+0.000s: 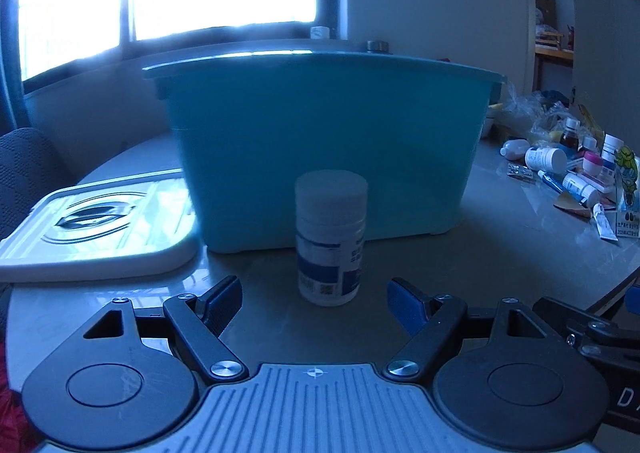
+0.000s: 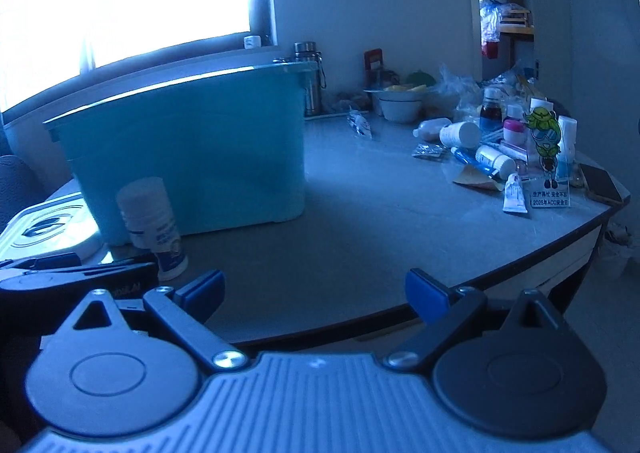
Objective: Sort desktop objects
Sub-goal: 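Close the left gripper around the white pill bottle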
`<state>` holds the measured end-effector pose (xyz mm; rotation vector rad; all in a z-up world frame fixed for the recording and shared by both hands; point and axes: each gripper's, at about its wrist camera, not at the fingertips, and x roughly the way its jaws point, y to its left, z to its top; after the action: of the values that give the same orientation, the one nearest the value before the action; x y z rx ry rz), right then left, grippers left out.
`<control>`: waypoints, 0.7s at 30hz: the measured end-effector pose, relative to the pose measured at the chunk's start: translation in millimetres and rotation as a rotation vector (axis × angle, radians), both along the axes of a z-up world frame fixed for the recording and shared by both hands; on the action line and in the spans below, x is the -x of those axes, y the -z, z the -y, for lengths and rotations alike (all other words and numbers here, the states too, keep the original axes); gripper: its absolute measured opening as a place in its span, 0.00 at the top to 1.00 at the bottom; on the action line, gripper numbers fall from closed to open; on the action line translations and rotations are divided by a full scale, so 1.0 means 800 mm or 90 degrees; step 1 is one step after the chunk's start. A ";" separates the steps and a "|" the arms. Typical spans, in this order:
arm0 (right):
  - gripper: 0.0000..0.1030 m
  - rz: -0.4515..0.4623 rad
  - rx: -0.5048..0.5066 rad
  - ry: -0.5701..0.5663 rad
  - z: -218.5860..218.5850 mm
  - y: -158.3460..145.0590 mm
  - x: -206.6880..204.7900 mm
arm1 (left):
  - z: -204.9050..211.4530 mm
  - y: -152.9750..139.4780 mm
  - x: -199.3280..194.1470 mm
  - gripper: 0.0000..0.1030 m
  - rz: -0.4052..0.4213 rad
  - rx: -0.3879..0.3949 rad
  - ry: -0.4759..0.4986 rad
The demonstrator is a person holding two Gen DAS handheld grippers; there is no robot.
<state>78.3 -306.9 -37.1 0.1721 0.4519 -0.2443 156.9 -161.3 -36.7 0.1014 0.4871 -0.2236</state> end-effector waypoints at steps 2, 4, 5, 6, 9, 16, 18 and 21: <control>0.06 -0.005 -0.002 0.007 0.004 0.002 -0.006 | 0.005 0.003 -0.009 0.21 -0.004 0.001 0.004; 0.06 -0.007 -0.002 0.013 0.006 0.003 -0.012 | 0.010 0.005 -0.019 0.21 -0.008 0.001 0.008; 0.06 -0.008 -0.002 0.016 0.007 0.003 -0.015 | 0.012 0.006 -0.024 0.21 -0.009 0.001 0.010; 0.06 -0.010 -0.002 0.018 0.007 0.004 -0.018 | 0.014 0.007 -0.028 0.21 -0.010 0.002 0.011; 0.06 -0.009 0.002 0.019 0.007 0.004 -0.025 | 0.019 0.009 -0.041 0.21 -0.013 0.005 0.013; 0.06 -0.018 -0.006 0.030 0.010 0.007 -0.044 | 0.025 0.013 -0.065 0.21 -0.022 0.007 0.017; 0.06 -0.019 -0.007 0.031 0.010 0.008 -0.048 | 0.024 0.015 -0.072 0.21 -0.026 0.008 0.017; 0.06 -0.018 -0.005 0.030 0.010 0.009 -0.052 | 0.025 0.017 -0.080 0.21 -0.028 0.007 0.016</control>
<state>119.8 -314.6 -44.2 0.1874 0.4772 -0.2919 220.7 -181.5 -50.1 0.0918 0.5284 -0.2536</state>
